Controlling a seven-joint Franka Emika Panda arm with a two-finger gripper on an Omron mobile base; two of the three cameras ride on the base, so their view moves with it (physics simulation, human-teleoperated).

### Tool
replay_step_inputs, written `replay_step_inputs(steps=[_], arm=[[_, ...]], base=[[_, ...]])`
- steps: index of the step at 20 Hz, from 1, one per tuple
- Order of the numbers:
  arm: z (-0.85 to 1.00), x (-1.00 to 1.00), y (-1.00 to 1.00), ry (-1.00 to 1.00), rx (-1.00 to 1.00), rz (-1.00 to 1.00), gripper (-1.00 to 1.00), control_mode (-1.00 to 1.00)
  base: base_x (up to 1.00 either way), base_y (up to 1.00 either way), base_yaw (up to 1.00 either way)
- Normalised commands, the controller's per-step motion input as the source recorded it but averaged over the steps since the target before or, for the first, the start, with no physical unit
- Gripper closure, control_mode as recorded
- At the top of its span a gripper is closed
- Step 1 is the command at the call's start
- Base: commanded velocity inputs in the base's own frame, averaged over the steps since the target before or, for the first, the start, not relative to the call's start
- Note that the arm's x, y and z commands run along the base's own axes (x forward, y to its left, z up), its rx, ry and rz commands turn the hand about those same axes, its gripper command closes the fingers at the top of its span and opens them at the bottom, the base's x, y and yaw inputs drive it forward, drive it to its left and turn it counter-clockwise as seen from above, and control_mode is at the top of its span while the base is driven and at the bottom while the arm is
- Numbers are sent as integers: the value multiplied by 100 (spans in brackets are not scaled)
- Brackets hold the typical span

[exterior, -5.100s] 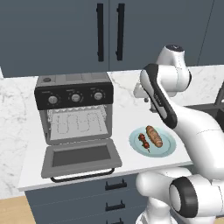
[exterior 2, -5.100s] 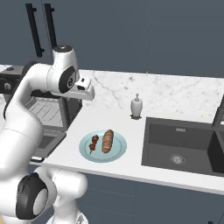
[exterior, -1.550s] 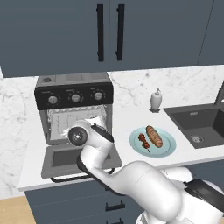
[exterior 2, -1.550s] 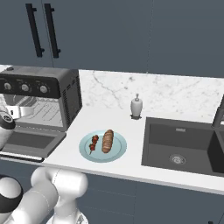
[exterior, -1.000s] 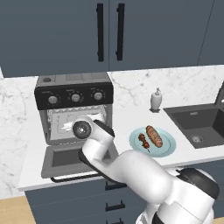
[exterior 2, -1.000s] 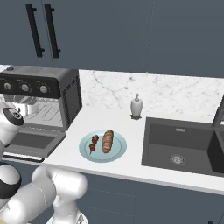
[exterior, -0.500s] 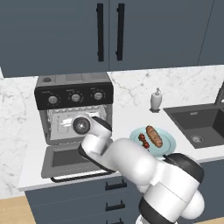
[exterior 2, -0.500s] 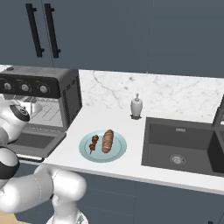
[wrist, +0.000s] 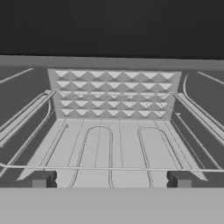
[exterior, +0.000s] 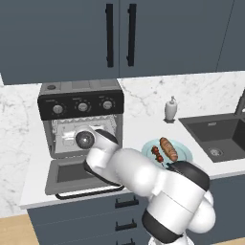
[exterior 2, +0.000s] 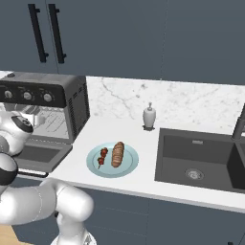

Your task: Pick up the kebab skewer and baguette bread, and place them inside the toaster oven. Close the toaster oven door and start by setting the timer.

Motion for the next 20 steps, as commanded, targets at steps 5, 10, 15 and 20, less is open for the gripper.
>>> replay_step_inputs(steps=[5,10,15,20], arm=[[-4,10,3,-1,5,0,-100,-100],[-4,7,0,-10,6,0,-100,-100],[0,26,0,-9,7,0,-100,-100],[-4,22,0,0,5,0,-100,-100]], base=[[0,0,0],[0,0,0],[0,0,0],[0,0,0]])
